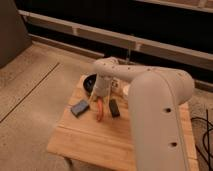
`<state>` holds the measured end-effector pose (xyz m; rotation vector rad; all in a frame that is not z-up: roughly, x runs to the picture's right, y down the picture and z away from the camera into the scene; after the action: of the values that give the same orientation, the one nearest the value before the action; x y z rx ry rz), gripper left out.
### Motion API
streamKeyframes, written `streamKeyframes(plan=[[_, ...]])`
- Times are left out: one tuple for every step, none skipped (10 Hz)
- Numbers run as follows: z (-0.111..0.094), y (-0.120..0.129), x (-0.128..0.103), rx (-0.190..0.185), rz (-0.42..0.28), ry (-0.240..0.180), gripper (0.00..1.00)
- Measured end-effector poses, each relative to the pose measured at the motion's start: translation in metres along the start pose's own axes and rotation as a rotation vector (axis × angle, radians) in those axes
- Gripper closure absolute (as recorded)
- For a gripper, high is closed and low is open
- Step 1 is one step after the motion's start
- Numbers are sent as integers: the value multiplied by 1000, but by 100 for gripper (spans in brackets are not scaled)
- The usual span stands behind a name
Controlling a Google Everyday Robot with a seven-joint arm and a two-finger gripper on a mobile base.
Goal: Drag the pepper across the table
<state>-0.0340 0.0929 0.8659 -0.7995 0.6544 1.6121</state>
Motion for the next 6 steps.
streamKeyframes(plan=[[1,-5,-4,20,4,7,35],[2,-12,-10,48,13,9,35],[5,-10,-13,61,11,13,35],[8,-6,-14,68,6,17,35],[15,1,-15,77,-3,27,35],[19,6,-15,79,-12,34,35]])
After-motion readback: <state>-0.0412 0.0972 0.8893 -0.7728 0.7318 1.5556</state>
